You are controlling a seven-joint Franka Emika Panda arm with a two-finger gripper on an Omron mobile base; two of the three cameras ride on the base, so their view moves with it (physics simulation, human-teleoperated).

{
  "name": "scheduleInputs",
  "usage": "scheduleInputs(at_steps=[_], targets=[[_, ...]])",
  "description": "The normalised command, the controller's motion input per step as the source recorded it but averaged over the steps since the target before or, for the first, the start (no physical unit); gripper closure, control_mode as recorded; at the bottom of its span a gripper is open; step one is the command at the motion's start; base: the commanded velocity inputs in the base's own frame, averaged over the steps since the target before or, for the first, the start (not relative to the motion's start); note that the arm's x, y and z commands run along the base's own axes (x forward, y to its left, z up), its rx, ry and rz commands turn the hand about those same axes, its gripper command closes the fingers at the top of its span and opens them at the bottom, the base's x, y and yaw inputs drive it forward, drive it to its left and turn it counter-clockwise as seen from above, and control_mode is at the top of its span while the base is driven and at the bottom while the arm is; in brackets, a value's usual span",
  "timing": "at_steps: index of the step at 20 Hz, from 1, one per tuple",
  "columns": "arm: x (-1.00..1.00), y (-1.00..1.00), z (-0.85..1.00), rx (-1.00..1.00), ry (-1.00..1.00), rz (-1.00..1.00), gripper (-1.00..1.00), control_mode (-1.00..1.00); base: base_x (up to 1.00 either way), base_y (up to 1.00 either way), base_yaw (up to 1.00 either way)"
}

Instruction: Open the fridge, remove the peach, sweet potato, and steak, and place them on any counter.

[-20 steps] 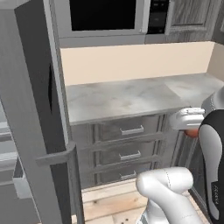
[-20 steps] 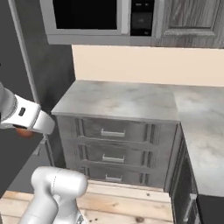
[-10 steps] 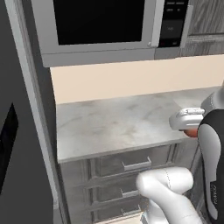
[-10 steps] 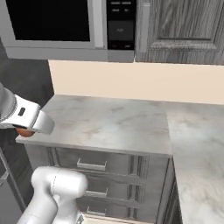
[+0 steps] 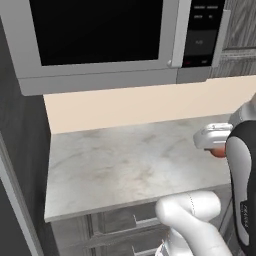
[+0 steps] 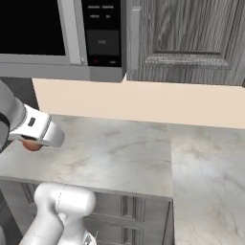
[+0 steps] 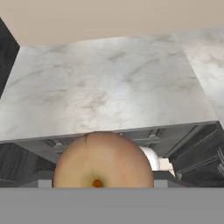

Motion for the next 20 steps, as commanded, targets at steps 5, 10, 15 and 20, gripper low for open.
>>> scheduleInputs(at_steps=[5, 10, 15, 20], targets=[[-0.01, -0.06, -0.98, 0.02, 0.03, 0.04, 1.00, -1.00, 0.00, 0.00, 0.00], [0.86, -0.01, -0.73, 0.04, 0.07, 0.03, 1.00, -1.00, 0.00, 0.00, 0.00], [0.96, 0.00, -0.29, 0.00, -0.01, 0.00, 1.00, -1.00, 0.00, 0.00, 0.00], [0.98, 0.00, -0.48, 0.00, 0.03, 0.00, 1.00, -1.00, 0.00, 0.00, 0.00]])
